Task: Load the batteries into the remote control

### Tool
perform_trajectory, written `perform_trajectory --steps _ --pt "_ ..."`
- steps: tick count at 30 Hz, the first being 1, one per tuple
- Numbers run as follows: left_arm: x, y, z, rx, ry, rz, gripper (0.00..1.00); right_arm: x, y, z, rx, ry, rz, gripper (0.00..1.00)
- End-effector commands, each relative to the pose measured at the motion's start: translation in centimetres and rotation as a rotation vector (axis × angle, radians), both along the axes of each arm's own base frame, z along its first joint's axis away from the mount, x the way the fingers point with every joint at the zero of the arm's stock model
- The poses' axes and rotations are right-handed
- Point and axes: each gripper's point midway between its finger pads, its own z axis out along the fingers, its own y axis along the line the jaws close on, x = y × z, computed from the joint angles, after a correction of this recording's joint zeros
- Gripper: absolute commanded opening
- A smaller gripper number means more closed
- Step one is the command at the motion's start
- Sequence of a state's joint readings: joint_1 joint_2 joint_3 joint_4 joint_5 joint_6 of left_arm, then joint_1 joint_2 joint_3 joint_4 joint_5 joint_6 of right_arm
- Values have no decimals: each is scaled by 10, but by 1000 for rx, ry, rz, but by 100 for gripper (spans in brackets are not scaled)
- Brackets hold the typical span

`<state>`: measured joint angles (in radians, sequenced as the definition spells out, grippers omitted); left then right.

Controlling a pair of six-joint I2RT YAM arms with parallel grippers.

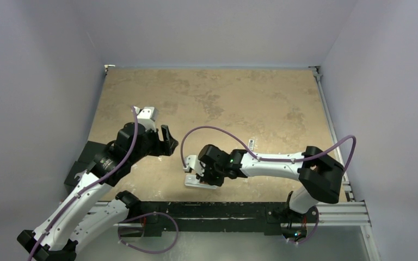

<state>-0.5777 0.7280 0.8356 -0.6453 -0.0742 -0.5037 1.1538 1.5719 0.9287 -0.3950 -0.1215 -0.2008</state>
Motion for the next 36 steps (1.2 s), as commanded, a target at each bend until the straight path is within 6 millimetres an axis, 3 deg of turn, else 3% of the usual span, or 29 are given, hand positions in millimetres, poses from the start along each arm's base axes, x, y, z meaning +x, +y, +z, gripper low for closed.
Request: perform_trajectory --steps 1,14,36 --pt "4 -1 7 -11 -39 -11 71 3 9 4 4 -12 -6 19" --pt "4 -1 8 -14 -43 -10 71 2 15 4 -2 -13 -3 29" --pt "5 -1 7 -15 -39 -13 71 2 28 7 27 -19 4 31"
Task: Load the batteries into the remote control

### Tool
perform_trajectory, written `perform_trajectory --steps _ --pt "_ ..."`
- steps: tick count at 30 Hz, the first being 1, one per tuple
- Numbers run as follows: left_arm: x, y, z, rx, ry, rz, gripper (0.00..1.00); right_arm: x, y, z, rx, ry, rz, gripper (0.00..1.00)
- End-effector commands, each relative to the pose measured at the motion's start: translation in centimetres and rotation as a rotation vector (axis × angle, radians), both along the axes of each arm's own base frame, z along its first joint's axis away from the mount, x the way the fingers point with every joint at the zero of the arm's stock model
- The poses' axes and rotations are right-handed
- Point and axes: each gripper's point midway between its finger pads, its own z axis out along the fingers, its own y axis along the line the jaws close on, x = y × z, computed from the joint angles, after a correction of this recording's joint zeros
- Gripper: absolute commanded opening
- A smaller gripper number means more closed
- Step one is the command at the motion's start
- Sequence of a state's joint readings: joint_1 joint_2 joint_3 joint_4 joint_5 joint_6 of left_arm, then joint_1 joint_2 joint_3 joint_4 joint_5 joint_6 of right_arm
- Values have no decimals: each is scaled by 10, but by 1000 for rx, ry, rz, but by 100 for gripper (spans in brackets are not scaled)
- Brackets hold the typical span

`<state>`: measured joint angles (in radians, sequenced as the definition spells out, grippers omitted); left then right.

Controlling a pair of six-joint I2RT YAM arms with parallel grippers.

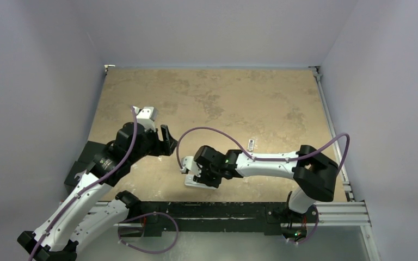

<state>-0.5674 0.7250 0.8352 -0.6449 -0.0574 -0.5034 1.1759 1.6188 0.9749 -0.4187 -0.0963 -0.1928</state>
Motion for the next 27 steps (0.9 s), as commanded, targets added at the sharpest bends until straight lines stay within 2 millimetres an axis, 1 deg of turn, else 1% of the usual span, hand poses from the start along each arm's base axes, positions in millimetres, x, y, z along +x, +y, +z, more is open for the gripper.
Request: perform_trajectory --steps 1,6,15,19,23,27 --pt "6 -1 6 -8 -41 -7 71 3 21 11 62 -18 0 32" --pt "6 -1 6 -8 -39 -11 71 6 25 14 72 -28 0 36" --pt "6 -1 5 -9 -38 -10 71 8 30 13 81 -37 2 37" --pt "7 -1 5 -8 -37 -7 71 13 32 23 107 -56 -26 37" --pt "7 -1 4 -8 -34 -9 71 20 28 33 121 -95 -76 39" --pt "7 -2 3 -6 -28 -14 71 23 21 44 145 -111 -143 41"
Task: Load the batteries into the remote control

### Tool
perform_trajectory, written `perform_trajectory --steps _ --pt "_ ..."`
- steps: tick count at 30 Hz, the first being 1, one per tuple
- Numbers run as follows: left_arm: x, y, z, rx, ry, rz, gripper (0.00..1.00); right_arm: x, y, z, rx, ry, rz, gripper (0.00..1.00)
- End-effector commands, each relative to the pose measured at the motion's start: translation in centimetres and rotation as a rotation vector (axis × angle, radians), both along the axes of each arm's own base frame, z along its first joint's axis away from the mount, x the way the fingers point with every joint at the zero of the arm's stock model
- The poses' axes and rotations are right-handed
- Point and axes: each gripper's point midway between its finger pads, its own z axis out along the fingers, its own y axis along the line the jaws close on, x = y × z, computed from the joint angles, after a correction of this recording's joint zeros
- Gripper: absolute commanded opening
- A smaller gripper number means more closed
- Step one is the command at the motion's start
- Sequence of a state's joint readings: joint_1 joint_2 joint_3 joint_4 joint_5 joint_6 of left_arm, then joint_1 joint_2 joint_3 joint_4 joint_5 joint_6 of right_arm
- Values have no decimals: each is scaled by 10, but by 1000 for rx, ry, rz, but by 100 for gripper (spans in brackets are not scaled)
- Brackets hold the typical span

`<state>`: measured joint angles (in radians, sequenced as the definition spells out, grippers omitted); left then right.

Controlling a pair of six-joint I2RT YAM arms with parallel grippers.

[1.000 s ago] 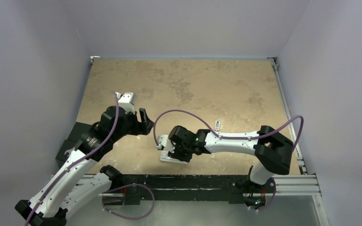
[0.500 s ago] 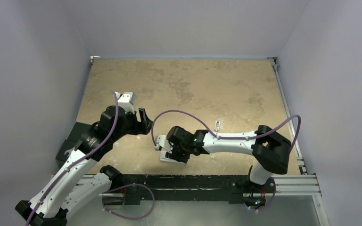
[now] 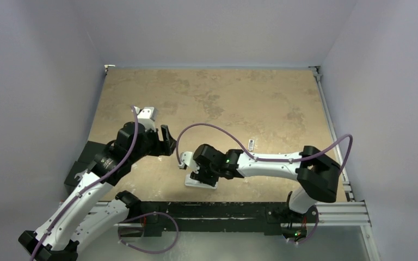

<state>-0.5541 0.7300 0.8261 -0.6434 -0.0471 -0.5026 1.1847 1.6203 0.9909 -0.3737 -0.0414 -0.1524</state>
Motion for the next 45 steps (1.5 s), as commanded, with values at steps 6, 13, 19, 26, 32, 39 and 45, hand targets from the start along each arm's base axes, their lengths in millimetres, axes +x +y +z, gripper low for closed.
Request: perform_trajectory --steps 6,13,19,26,32,39,45 --pt "6 -4 6 -7 -34 -24 71 18 -4 53 143 -89 -191 41" --pt "5 -11 -1 -20 11 -39 70 28 -21 63 195 -85 -394 42" --pt "-4 -26 -21 -105 117 -49 69 30 -31 68 261 -39 -550 44" --pt "-14 -24 -50 -119 242 3 67 28 -48 67 384 29 -765 52" --pt "-33 -27 -91 -134 406 23 67 19 -50 60 401 135 -840 50" --pt "-50 -38 -119 -189 517 -1 66 7 -41 41 356 305 -880 48" --pt "-58 -45 -137 -209 581 -32 66 1 -32 35 366 367 -886 48"
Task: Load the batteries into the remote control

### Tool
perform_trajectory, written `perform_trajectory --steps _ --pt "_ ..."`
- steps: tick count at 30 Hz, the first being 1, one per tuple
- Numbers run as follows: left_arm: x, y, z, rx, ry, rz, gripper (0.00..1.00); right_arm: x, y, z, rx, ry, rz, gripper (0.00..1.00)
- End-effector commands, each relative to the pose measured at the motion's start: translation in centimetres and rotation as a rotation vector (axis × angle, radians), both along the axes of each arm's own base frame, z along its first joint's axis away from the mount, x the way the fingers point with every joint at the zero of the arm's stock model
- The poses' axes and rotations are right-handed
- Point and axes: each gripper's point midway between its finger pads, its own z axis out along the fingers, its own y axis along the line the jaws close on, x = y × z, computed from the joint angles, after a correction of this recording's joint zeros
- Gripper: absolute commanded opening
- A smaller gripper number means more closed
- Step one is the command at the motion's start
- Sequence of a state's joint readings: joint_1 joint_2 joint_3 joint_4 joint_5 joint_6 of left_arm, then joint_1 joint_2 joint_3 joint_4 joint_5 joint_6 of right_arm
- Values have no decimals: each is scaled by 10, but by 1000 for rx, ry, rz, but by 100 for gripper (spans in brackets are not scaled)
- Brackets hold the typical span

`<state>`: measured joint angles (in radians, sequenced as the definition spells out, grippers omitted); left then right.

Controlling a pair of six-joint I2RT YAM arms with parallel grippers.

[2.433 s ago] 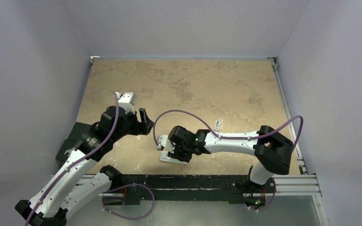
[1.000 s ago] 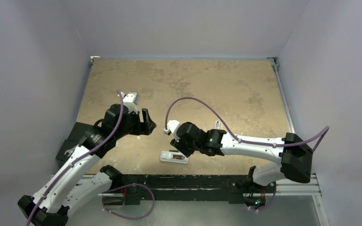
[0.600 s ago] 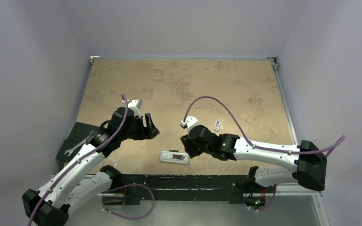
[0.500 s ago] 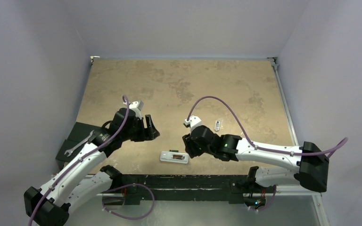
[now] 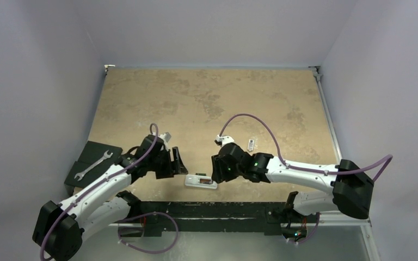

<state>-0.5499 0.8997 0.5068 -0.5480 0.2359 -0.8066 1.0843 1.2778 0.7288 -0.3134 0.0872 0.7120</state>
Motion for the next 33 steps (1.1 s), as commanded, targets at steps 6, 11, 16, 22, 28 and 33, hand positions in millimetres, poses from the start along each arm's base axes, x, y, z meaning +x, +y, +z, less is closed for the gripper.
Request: perform_trajectory --steps 6,11,16,22,28,33 --pt "-2 -15 -12 -75 48 -18 63 -2 16 4 74 57 -36 48" --pt "-3 -17 -23 -77 69 -19 60 -2 16 2 77 67 -56 47" --pt "-3 -18 -30 -75 84 -22 56 -3 16 -2 72 84 -75 46" --pt "-3 -19 -36 -74 90 -26 52 -3 22 -2 86 96 -77 43" --pt "-4 -21 -40 -79 93 -32 50 -3 27 -4 87 111 -71 40" --pt "-5 -23 -41 -84 95 -37 49 -7 30 -12 76 136 -53 38"
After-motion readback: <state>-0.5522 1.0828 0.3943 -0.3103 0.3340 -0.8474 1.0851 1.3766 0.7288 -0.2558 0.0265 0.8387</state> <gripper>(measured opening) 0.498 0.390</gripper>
